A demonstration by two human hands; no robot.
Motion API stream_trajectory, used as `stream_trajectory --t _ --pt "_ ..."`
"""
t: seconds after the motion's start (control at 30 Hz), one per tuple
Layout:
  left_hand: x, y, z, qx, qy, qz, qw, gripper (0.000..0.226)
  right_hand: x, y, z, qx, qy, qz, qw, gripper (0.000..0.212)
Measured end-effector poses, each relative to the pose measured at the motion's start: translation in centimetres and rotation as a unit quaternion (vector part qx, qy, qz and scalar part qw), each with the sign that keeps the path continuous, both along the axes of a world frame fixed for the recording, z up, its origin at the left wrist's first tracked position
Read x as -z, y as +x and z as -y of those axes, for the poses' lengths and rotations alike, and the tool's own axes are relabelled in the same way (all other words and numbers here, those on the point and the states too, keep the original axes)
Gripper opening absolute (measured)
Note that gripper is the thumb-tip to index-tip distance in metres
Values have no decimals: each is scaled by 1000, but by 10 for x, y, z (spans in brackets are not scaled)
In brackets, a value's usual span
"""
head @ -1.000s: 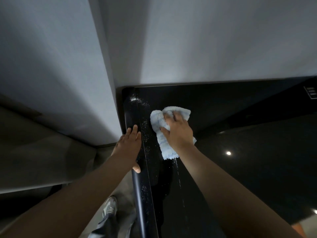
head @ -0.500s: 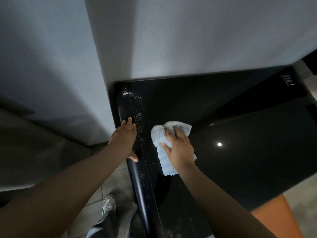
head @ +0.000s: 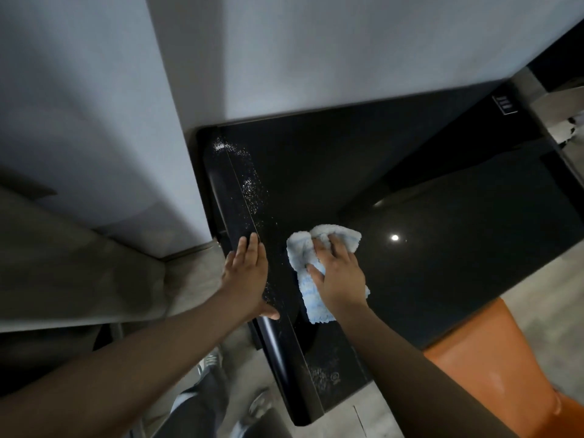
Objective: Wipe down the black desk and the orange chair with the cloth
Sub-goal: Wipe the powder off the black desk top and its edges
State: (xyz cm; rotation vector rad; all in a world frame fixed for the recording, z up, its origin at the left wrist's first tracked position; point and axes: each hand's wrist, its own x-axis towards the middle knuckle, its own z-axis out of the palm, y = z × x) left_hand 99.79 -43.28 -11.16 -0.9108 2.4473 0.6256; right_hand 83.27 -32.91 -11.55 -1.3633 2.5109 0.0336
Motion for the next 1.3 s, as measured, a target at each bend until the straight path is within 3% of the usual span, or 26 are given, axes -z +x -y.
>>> stream_trajectory --t 0.23,0.7,1.3 --pt "8 -4 -21 -25 -21 21 999 149 -1 8 -44 16 -9 12 1000 59" --pt "-19 -17 -29 -20 -44 78 996 146 4 28 -142 62 -20 18 998 57" --pt "-25 -20 -38 -18 -75 89 993 146 -1 45 -223 95 -16 27 995 56"
